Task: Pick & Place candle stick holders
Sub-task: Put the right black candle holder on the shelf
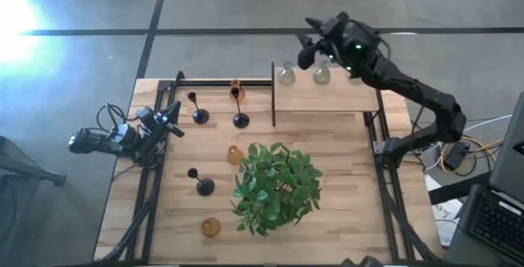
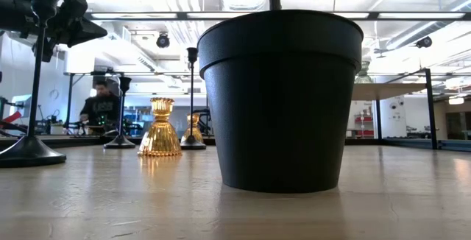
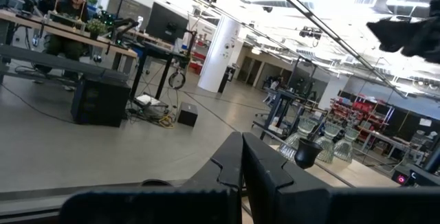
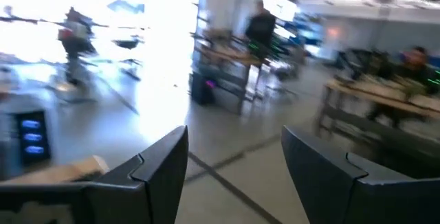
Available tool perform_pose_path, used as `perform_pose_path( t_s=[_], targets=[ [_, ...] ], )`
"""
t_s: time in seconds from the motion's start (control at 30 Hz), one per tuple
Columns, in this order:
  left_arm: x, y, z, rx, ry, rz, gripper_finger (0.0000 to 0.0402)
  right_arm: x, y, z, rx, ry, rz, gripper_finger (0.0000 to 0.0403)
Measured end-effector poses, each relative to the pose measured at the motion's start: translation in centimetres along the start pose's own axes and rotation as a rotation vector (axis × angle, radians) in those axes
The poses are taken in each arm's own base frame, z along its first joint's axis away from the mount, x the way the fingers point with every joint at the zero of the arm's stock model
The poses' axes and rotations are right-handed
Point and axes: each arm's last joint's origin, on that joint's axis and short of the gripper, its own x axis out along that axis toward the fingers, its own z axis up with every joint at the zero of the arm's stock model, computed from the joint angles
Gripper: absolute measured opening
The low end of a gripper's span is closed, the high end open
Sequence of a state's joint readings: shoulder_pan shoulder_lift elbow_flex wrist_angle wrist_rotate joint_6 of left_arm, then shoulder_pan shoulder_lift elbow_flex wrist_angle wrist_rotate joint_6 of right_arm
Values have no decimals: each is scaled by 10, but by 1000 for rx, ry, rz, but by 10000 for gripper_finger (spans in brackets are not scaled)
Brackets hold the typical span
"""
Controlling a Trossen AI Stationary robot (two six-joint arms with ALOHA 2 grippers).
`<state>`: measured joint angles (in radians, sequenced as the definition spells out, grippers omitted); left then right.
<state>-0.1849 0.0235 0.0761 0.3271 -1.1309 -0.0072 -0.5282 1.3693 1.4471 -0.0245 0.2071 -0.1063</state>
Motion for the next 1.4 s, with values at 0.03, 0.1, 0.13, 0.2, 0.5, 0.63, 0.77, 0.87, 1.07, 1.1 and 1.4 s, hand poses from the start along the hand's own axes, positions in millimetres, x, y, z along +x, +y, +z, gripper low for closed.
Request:
perform_pose_path(
  t_s=[0.03, 0.1, 0.13, 0.2, 0.5, 0.63, 0.77, 0.87, 1.07, 1.1, 1.4],
  targets=[
    [0, 0, 0, 0, 0, 0, 12, -4, 0, 4, 4, -17, 41, 226],
    [0, 0, 0, 0, 0, 0, 12, -14, 0, 12, 12, -52, 140, 225],
    [0, 0, 0, 0, 0, 0, 12, -18, 0, 15, 24, -69, 193, 225],
    [0, 0, 0, 0, 0, 0, 12, -26, 2, 21, 51, -97, 305, 226],
    [0, 0, 0, 0, 0, 0, 12, -52, 5, 37, 229, -119, 675, 225],
    [0, 0, 0, 0, 0, 0, 12, -59, 10, 41, 299, -95, 804, 223],
    [0, 0, 0, 0, 0, 0, 12, -66, 19, 42, 344, -56, 973, 218],
    [0, 0, 0, -1, 0, 0, 12, -70, 25, 43, 378, -14, 1103, 213],
    [0, 0, 0, -1, -1, 0, 12, -75, 36, 44, 407, 18, 1183, 196],
    [0, 0, 0, -1, -1, 0, 12, -75, 37, 43, 410, 23, 1187, 193],
    [0, -1, 2, -118, -8, -27, 12, -75, 45, 39, 479, 107, 1181, 164]
  ],
)
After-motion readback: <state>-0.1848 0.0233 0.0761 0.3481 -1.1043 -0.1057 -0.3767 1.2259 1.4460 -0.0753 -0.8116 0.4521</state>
